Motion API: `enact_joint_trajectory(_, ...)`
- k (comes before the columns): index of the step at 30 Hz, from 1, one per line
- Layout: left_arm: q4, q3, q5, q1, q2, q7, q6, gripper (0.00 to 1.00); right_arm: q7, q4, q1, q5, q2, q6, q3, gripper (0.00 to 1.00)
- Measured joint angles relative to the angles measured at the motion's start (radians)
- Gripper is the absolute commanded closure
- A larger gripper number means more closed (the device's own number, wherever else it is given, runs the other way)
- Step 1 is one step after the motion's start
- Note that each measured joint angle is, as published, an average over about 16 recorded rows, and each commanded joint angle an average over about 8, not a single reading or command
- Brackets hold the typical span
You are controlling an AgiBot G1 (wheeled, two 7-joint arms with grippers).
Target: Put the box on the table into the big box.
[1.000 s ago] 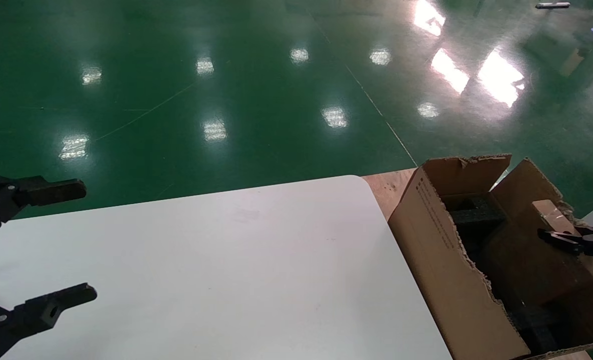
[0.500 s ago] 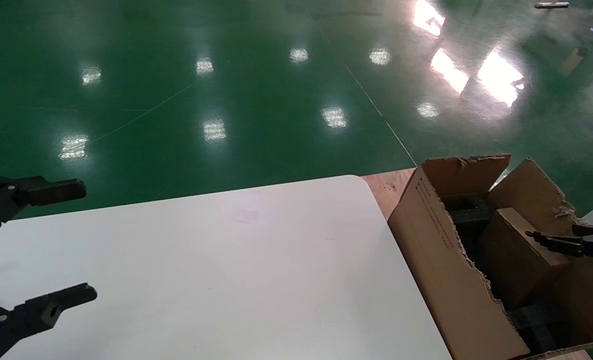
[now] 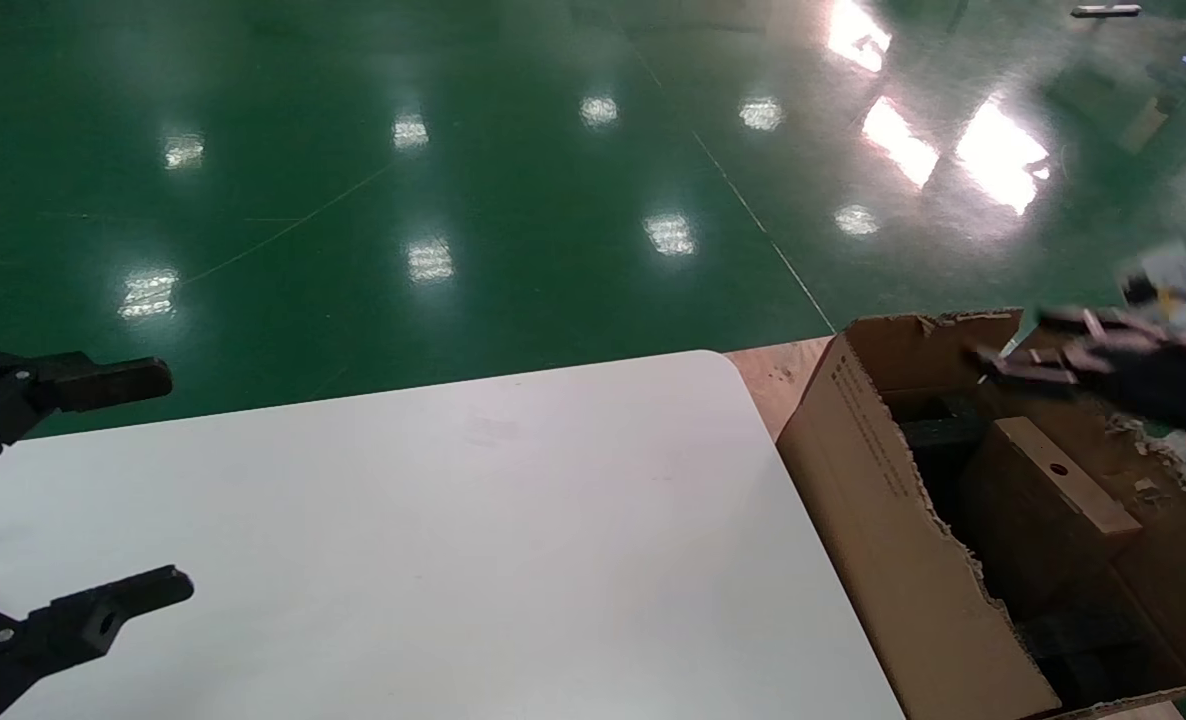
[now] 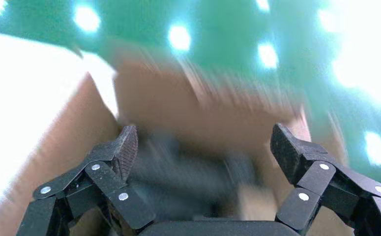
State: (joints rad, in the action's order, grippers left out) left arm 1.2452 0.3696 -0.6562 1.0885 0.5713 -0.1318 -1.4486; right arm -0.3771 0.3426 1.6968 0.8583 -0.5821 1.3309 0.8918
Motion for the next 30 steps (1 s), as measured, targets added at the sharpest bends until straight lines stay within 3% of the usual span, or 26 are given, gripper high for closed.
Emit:
enact_joint_trajectory(6,0.000,0.000,0.000,0.000,0.000,0.000,0.000,0.00,-0.048,-0.058,0.068,-0.035,-0.042,0.128,-0.027,0.00)
enact_joint_trajectory(12,0.000,0.000,0.000,0.000,0.000,0.000,0.000,0.00,-0.086,-0.099,0.128,-0.043,-0.094,0.203,-0.034,0.00)
enact_joint_trajectory(22,0.000,0.000,0.000,0.000,0.000,0.000,0.000,0.00,-0.130,-0.132,0.174,-0.037,-0.138,0.230,-0.026,0.00)
enact_joint_trajectory(30,0.000,0.000,0.000,0.000,0.000,0.000,0.000,0.00,-0.103,-0.181,0.143,-0.039,-0.130,0.224,-0.046,0.00)
